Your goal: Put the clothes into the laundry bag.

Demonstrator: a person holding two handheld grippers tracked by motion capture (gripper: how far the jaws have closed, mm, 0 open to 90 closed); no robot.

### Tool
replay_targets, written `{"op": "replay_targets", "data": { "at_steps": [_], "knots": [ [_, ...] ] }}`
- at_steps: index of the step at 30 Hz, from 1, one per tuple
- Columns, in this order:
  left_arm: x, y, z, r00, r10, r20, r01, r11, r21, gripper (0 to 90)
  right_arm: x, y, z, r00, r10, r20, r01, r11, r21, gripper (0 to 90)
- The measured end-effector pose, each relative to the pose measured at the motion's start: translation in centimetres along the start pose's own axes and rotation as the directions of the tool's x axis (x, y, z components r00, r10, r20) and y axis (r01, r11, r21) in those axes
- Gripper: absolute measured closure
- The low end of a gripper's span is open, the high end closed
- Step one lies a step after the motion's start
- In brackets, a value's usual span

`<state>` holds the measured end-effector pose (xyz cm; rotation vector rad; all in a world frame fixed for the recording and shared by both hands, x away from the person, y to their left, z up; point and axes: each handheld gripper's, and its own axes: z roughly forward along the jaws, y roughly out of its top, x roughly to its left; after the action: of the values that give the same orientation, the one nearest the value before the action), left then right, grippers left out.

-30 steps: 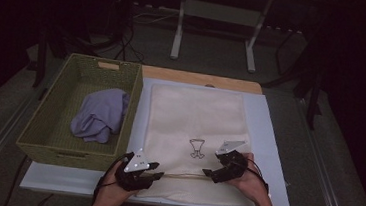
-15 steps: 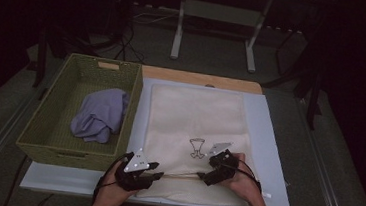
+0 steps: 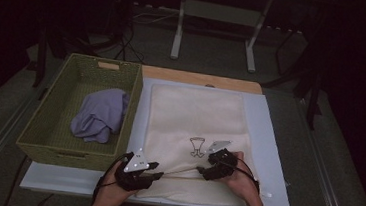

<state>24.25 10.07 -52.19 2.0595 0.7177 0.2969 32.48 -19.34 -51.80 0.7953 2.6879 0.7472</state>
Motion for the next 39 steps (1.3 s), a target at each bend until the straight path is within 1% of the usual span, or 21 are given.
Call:
{"op": "replay_targets", "data": {
  "at_steps": [2, 4, 8, 11, 13, 15, 17, 19, 21, 22, 24, 25, 26, 27, 28, 30, 31, 33, 34, 37, 39],
  "knots": [
    [0.0, 0.0, 0.0, 1.0, 0.0, 0.0, 0.0, 1.0, 0.0, 61.5, 0.0, 0.0, 0.0, 1.0, -0.003, -0.009, 0.003, 1.0, 0.005, 26.5],
    [0.0, 0.0, 0.0, 1.0, 0.0, 0.0, 0.0, 1.0, 0.0, 61.5, 0.2, 0.0, 0.1, 0.9989, -0.029, -0.036, 0.03, 1.0, 0.01, 23.9],
    [0.0, 0.0, 0.1, 1.0, 0.001, 0.001, -0.001, 1.0, 0.002, 61.5, 0.2, 0.1, 0.2, 0.9986, -0.028, -0.045, 0.029, 0.999, 0.02, 23.5],
    [-0.1, 0.0, 0.1, 1.0, 0.003, 0.003, -0.003, 1.0, 0.002, 61.5, 0.3, 0.4, 0.3, 0.9972, -0.041, -0.063, 0.043, 0.998, 0.037, 23.2],
    [-0.1, 0.0, 0.1, 1.0, 0.003, 0.003, -0.003, 1.0, 0.002, 61.6, 0.3, 0.5, 0.4, 0.996, -0.053, -0.072, 0.056, 0.998, 0.037, 23.9],
    [-0.1, 0.0, 0.1, 1.0, 0.003, 0.003, -0.003, 1.0, 0.002, 61.5, 0.3, 0.6, 0.4, 0.9958, -0.047, -0.078, 0.05, 0.998, 0.042, 25.0],
    [-0.1, 0.0, 0.1, 1.0, 0.002, 0.003, -0.002, 1.0, 0.001, 61.5, 0.1, 0.9, 0.5, 0.9962, -0.023, -0.084, 0.027, 0.998, 0.053, 30.2],
    [-0.1, 0.0, 0.1, 1.0, 0.001, 0.003, -0.001, 1.0, 0.001, 61.5, 0.1, 1.1, 0.5, 0.996, -0.029, -0.084, 0.034, 0.998, 0.049, 37.6],
    [-0.1, 0.0, 0.1, 1.0, 0.0, 0.002, 0.0, 1.0, -0.001, 61.5, 0.2, 1.5, 0.5, 0.9967, -0.023, -0.077, 0.027, 0.999, 0.047, 50.1],
    [-0.1, 0.0, 0.0, 1.0, -0.001, 0.002, 0.001, 1.0, -0.002, 61.6, 0.3, 1.7, 0.6, 0.9971, -0.03, -0.07, 0.033, 0.998, 0.047, 53.8],
    [-0.1, 0.0, 0.0, 1.0, -0.001, 0.001, 0.001, 1.0, -0.003, 61.6, 0.4, 2.0, 0.7, 0.9974, -0.034, -0.063, 0.037, 0.998, 0.047, 66.3],
    [-0.1, 0.0, 0.0, 1.0, -0.002, 0.001, 0.002, 1.0, -0.004, 61.5, 0.4, 2.2, 0.7, 0.9975, -0.033, -0.062, 0.036, 0.998, 0.05, 68.8],
    [-0.1, 0.0, 0.0, 1.0, 0.0, 0.001, 0.0, 1.0, -0.003, 61.5, 0.4, 2.2, 0.7, 0.9975, -0.033, -0.062, 0.036, 0.998, 0.05, 68.8],
    [-0.1, 0.0, 0.0, 1.0, -0.001, 0.002, 0.001, 1.0, -0.004, 61.6, 0.3, 2.4, 0.8, 0.9978, -0.028, -0.06, 0.031, 0.998, 0.05, 78.5],
    [-0.1, 0.0, 0.0, 1.0, -0.002, 0.002, 0.002, 1.0, -0.005, 61.6, 0.3, 2.5, 0.8, 0.9982, -0.027, -0.054, 0.03, 0.998, 0.053, 81.7],
    [0.0, 0.0, 0.0, 1.0, -0.002, 0.002, 0.002, 1.0, -0.006, 61.6, 0.3, 2.6, 0.8, 0.9985, -0.02, -0.051, 0.023, 0.998, 0.052, 83.3],
    [-0.1, 0.0, -0.1, 1.0, -0.001, 0.002, 0.001, 1.0, -0.006, 61.6, 0.2, 2.7, 0.8, 0.9988, -0.006, -0.048, 0.009, 0.999, 0.049, 85.3],
    [-0.1, 0.0, -0.1, 1.0, -0.001, 0.002, 0.001, 1.0, -0.007, 61.6, 0.2, 2.7, 0.8, 0.9988, 0.001, -0.049, 0.001, 0.999, 0.044, 85.6],
    [-0.1, 0.1, -0.1, 1.0, 0.0, 0.004, 0.0, 0.9999, -0.012, 61.6, 0.1, 2.7, 0.6, 0.9983, 0.02, -0.055, -0.019, 1.0, 0.025, 86.1],
    [-0.2, 0.1, -0.2, 1.0, 0.002, 0.006, -0.002, 0.9999, -0.013, 61.6, 0.0, 2.9, 0.4, 0.9975, 0.033, -0.062, -0.032, 0.999, 0.007, 86.3],
    [-0.2, 0.1, -0.2, 1.0, 0.002, 0.008, -0.002, 0.9998, -0.019, 61.6, -0.3, 3.1, -0.1, 0.9965, 0.054, -0.064, -0.055, 0.998, -0.025, 86.5]
  ]
}}
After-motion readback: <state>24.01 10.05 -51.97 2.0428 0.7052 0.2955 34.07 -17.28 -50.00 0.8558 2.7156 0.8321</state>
